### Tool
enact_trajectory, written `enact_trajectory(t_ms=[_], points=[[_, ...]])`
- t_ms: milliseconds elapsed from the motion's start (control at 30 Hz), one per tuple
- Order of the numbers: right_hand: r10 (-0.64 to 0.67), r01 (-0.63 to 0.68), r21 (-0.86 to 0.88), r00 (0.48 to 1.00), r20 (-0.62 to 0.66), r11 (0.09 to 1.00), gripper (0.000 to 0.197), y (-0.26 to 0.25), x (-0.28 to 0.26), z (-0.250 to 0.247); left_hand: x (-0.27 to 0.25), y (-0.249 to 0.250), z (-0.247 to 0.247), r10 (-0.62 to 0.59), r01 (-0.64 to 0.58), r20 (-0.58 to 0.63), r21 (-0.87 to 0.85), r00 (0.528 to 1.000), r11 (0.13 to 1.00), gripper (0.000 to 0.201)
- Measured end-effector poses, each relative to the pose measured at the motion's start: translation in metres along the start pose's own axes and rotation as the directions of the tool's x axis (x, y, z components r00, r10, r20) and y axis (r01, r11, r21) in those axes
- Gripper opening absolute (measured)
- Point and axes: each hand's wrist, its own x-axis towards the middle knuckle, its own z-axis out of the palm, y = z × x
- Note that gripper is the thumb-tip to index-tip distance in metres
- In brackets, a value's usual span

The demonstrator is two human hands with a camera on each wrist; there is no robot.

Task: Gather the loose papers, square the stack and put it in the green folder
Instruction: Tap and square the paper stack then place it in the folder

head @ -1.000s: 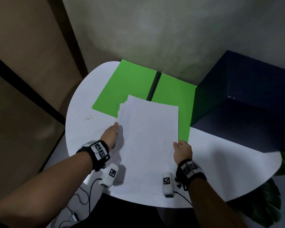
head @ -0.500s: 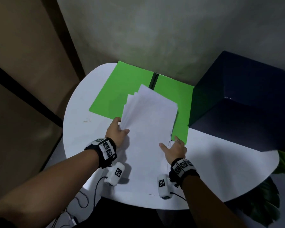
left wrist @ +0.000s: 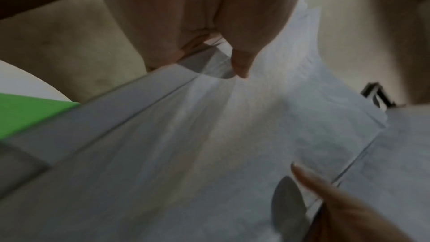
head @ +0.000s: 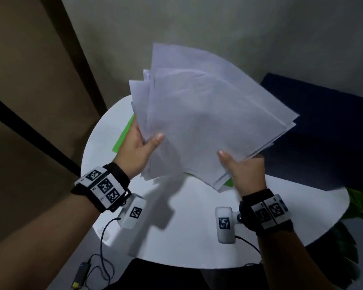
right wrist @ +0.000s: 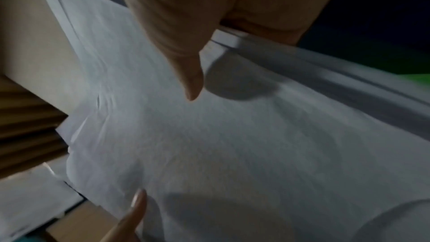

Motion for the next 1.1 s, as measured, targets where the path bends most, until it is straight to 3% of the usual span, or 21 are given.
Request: enact_trajectory(t_ms=[100,167,233,300,400,433,500,567,600,700,967,1100], points=[[0.018,-0.018,0.012,1.000,0.010,1.000,0.042,0.004,-0.008,0.001,-0.009,-0.030,-0.008,-0.154,0.152,0.039,0.032,0.987,0.988,0.084],[0.045,-0.045,0.043,0.999,-0.018,0.998,0.044,0.007,-0.006,0.002,-0.009,-0.042,-0.011,-0.203,0.200,0.036,0.085,0.978,0.976,0.089],[0.071,-0.068,0.056,0.996,-0.047,0.996,0.043,0.011,-0.004,0.005,-0.006,-0.048,-0.007,-0.195,0.193,0.022,0.089,0.980,0.977,0.066],[0.095,-0.088,0.070,0.990,-0.102,0.994,0.056,0.014,-0.002,0.005,-0.005,-0.043,-0.002,-0.157,0.159,-0.034,0.076,0.987,0.984,0.037],[0.105,-0.097,0.076,0.989,-0.103,0.992,0.039,0.007,-0.006,0.000,-0.009,-0.039,-0.001,-0.111,0.113,-0.034,0.069,0.993,0.991,0.033],[0.093,-0.089,0.052,0.992,-0.082,0.995,0.040,0.006,-0.008,-0.002,-0.011,-0.039,-0.002,-0.109,0.110,-0.014,0.067,0.994,0.992,0.038],[0.021,-0.019,0.032,0.999,-0.038,0.999,0.042,-0.008,-0.013,-0.003,-0.013,-0.036,-0.003,-0.094,0.093,0.015,0.018,0.995,0.995,0.069],[-0.086,0.089,0.050,0.995,-0.060,0.995,0.047,-0.020,-0.012,-0.002,-0.010,-0.030,-0.002,-0.069,0.069,-0.002,-0.001,0.998,0.998,0.099],[-0.132,0.136,0.051,0.988,-0.079,0.989,0.049,-0.027,-0.010,0.000,-0.008,-0.027,0.000,-0.066,0.066,0.008,0.003,0.998,0.998,0.104],[-0.209,0.214,0.032,0.970,-0.125,0.976,0.045,-0.036,-0.009,0.006,-0.005,-0.019,0.006,-0.059,0.059,0.039,0.010,0.998,0.998,0.097],[-0.238,0.260,0.058,0.939,-0.249,0.964,0.012,-0.044,-0.013,0.014,0.000,-0.002,0.015,0.070,-0.076,-0.129,-0.042,0.989,0.996,0.074],[-0.216,0.259,0.104,0.926,-0.310,0.960,0.015,-0.044,-0.014,0.016,0.000,0.005,0.021,0.102,-0.119,-0.195,-0.076,0.976,0.990,0.069]])
